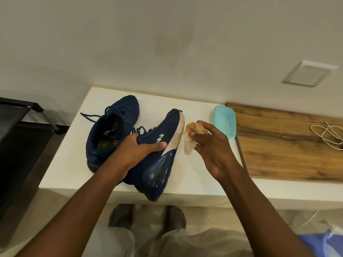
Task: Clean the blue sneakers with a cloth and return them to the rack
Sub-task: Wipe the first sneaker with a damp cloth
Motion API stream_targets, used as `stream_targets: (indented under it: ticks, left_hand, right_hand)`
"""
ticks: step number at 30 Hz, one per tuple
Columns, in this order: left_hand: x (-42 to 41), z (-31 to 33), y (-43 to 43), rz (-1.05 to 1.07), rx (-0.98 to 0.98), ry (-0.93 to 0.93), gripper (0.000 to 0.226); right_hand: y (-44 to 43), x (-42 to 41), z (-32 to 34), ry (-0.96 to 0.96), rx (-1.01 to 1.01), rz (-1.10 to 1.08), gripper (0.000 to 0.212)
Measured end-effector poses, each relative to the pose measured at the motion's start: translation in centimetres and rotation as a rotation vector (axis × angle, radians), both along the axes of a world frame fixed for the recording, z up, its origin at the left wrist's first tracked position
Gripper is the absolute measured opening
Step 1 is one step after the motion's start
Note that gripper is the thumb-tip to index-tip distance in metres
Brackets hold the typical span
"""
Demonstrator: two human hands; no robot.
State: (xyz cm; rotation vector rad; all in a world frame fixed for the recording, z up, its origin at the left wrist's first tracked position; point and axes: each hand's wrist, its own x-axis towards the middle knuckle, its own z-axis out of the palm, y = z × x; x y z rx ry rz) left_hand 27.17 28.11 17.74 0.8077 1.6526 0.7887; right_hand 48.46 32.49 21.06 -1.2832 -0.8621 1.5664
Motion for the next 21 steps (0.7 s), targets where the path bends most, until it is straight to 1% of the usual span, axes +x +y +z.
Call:
stream_targets:
  ticks: [2,3,5,6,7,8,11,12,13,15,17,19,20,21]
  left_hand:
    - [0.0,0.1,0.0,0.004,0.010,0.009,0.076]
    - [0.0,0.1,0.0,0.015,0.019,0.015,0.076]
    - [0.1,0.1,0.1,0.038,0.033,0.024,0.077]
    - [0.1,0.1,0.1,0.046,0.040,0.029,0.082]
    - [0.3,0.1,0.2,0.052,0.047,0.034,0.087]
    - [0.5,0.1,0.2,0.054,0.053,0.044,0.092]
    - [1.3,0.3,0.1,0.029,0.079,0.116,0.103]
    - [1.4,0.3,0.0,0.020,0.093,0.145,0.106]
    - [1.5,0.3,0.0,0.018,0.106,0.164,0.106]
    - [1.4,0.3,-0.1,0.029,0.117,0.163,0.101]
    - [1.3,0.3,-0.1,0.029,0.110,0.158,0.096]
    - [1.2,0.3,0.0,0.022,0.109,0.151,0.092]
    - [1.2,0.2,0.0,0.018,0.113,0.144,0.090]
    - [1.2,0.2,0.0,0.014,0.115,0.137,0.089]
  right_hand:
    - [0.0,-0.1,0.1,0.001,0.049,-0.042,0.032]
    - [-0.2,-0.3,0.2,0.018,0.076,-0.058,0.031]
    - [-0.4,-0.8,0.0,0.027,0.128,-0.072,0.020]
    - [-0.4,-1.2,-0.4,-0.018,0.145,-0.080,0.013]
    - [-0.5,-1.6,-0.8,-0.102,0.173,-0.082,0.010]
    - [-0.6,-1.9,-1.3,-0.225,0.232,-0.072,0.010]
    - [-1.2,-2.3,-3.0,-0.680,0.583,0.065,0.009]
    - [-1.6,-2.4,-3.3,-0.784,0.683,0.131,0.010]
    - [-2.3,-2.6,-3.3,-0.865,0.729,0.197,0.012]
    - [-3.8,-2.8,-3.0,-1.001,0.701,0.295,0.013]
    - [-4.9,-2.7,-2.8,-1.093,0.631,0.335,0.015]
    - [-5.4,-2.4,-2.7,-1.069,0.566,0.313,0.010]
    - [-5.4,-2.4,-2.6,-1.038,0.535,0.292,0.004]
    - [-5.3,-2.4,-2.5,-1.018,0.513,0.273,0.004]
